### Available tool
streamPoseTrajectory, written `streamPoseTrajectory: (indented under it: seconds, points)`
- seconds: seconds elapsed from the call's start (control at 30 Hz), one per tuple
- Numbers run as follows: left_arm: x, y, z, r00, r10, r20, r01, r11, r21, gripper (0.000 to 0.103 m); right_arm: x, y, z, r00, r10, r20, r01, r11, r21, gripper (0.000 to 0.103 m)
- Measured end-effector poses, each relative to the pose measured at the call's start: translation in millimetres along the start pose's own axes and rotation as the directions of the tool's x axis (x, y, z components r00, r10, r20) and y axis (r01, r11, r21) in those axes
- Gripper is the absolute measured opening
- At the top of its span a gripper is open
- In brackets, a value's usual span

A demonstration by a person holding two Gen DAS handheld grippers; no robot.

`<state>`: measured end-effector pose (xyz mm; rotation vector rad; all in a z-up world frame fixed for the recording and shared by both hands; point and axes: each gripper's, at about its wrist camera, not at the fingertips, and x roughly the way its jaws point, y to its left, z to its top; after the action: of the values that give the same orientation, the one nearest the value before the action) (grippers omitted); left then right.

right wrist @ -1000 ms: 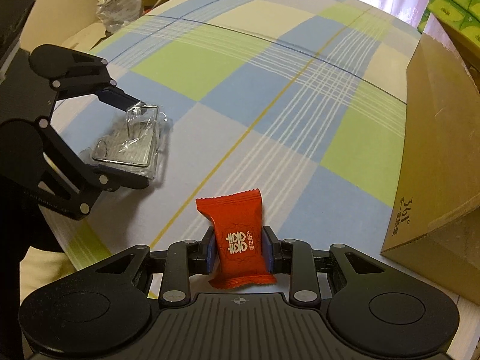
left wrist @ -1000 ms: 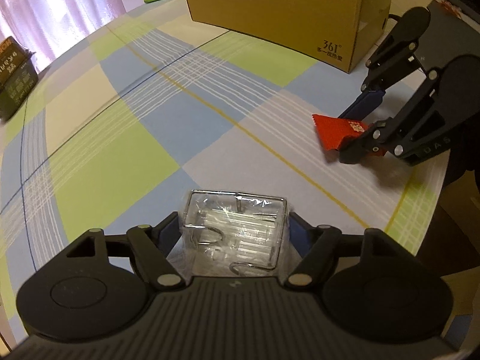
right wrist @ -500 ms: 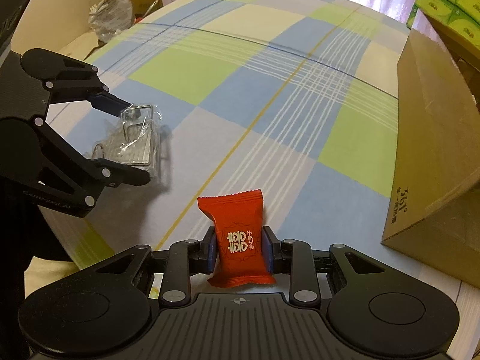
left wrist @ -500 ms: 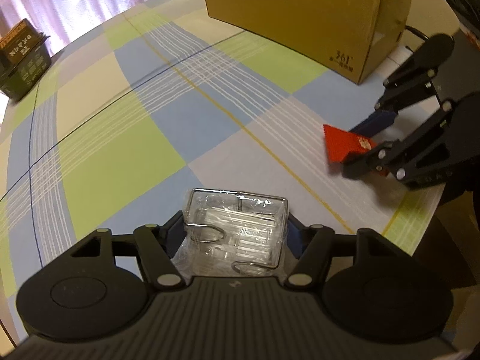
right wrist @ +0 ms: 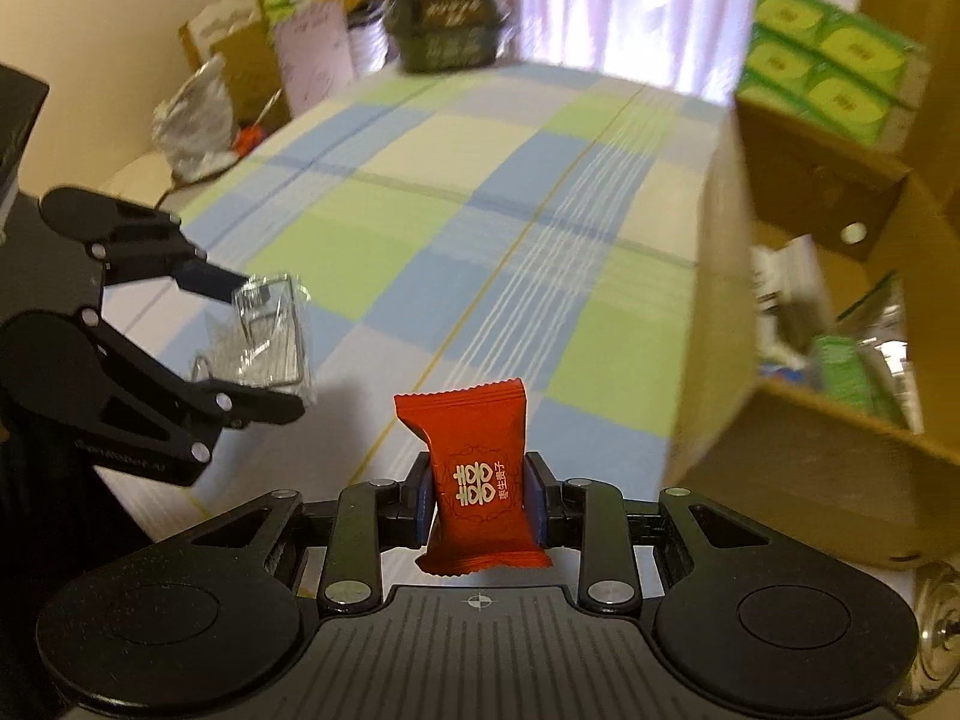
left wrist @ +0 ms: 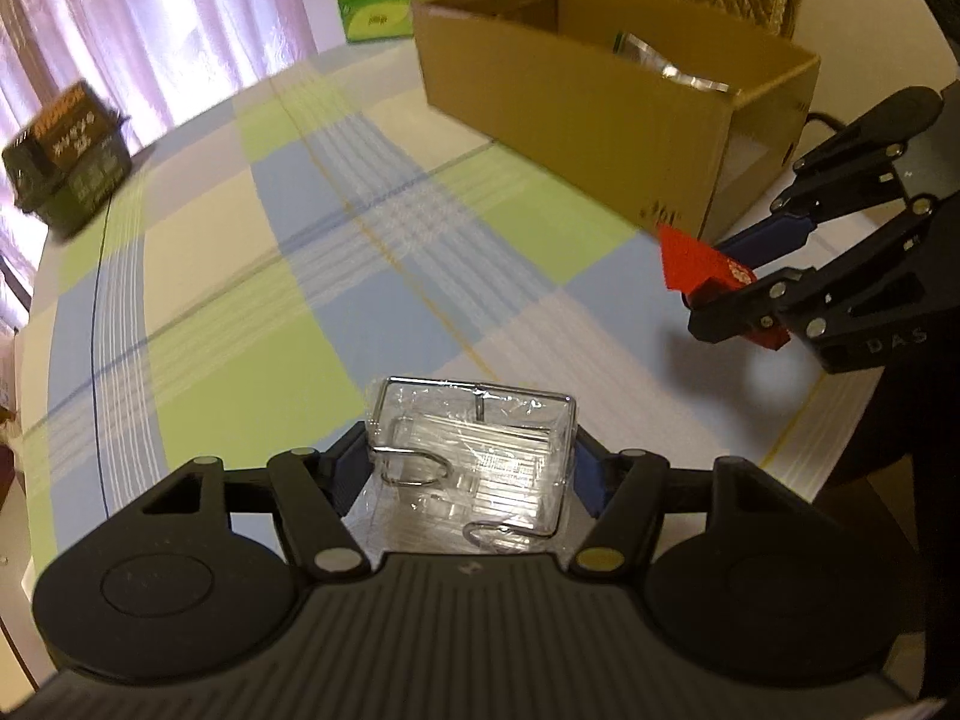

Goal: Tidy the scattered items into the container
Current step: 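Lift the candy packet and clear package and carry them toward the cardboard box, then lower both items into the cardboard box and open both tools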

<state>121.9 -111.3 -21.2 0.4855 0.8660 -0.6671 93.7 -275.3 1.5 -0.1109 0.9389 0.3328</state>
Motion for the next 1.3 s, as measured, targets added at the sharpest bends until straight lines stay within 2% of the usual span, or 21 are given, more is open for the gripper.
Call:
streamPoseTrajectory:
  seconds: [0.17, 0.33, 0.47, 0.67, 0.87, 1.3]
  points:
    - [-10.6, -15.6, 33.3, 0.998, -0.018, 0.056, 0.016, 0.999, 0.03, 0.063, -40.3, -20.0, 8.6, 0.994, -0.049, 0.093, 0.043, 0.997, 0.062, 0.033]
    - [-19.4, -34.2, 77.5, 0.99, -0.067, 0.122, 0.063, 0.997, 0.042, 0.063, -79.8, -52.7, 21.7, 0.976, -0.126, 0.177, 0.103, 0.986, 0.131, 0.033]
    - [-22.2, -51.4, 113.8, 0.98, -0.103, 0.17, 0.095, 0.994, 0.05, 0.063, -99.6, -85.6, 30.9, 0.961, -0.184, 0.205, 0.15, 0.973, 0.173, 0.033]
    - [-13.8, -73.6, 161.2, 0.967, -0.116, 0.228, 0.112, 0.993, 0.031, 0.063, -104.9, -136.0, 41.2, 0.952, -0.239, 0.189, 0.199, 0.957, 0.21, 0.033]
    - [16.2, -81.7, 193.7, 0.962, -0.122, 0.242, 0.141, 0.988, -0.06, 0.063, -100.6, -183.0, 45.7, 0.949, -0.267, 0.167, 0.217, 0.939, 0.269, 0.033]
    - [63.4, -89.0, 211.4, 0.972, -0.133, 0.193, 0.164, 0.974, -0.154, 0.063, -85.5, -223.4, 41.2, 0.956, -0.257, 0.139, 0.204, 0.927, 0.313, 0.033]
